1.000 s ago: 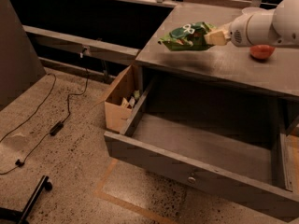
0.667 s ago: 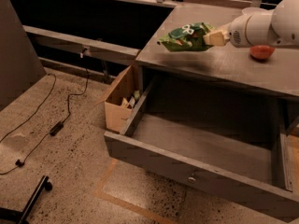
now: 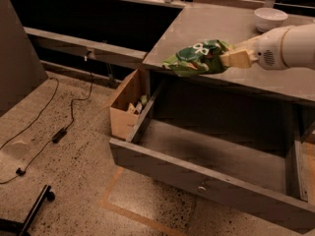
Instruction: Place green rice chip bag into top drawer
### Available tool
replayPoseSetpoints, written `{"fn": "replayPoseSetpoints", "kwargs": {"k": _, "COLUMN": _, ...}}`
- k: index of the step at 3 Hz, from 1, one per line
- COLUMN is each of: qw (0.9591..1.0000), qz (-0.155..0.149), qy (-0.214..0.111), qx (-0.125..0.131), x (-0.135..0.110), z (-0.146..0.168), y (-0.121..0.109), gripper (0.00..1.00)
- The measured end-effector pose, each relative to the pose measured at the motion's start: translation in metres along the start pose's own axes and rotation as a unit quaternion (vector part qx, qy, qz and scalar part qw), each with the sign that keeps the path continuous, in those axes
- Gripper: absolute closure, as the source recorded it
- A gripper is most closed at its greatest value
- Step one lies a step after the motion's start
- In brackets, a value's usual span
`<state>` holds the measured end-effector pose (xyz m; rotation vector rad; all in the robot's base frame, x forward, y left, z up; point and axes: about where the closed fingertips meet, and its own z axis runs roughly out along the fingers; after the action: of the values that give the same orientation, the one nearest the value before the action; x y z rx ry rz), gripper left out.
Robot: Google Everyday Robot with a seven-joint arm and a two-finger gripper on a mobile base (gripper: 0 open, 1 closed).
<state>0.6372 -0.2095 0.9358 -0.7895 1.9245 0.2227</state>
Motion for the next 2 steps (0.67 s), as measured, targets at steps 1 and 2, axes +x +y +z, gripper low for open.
{"fn": "replayPoseSetpoints", "kwargs": {"k": 1, "qw": 0.9991, "qz": -0.032, "qy": 0.011, "qx": -0.025, "x": 0.016, "z": -0.034, "y": 0.033, "gripper": 1.00}}
{"fn": "replayPoseSetpoints", "kwargs": {"k": 2, "qw": 0.9973, "qz": -0.061, "qy": 0.033, "qx": -0.023, "x": 0.040, "z": -0.050, "y": 0.062, "gripper": 1.00}}
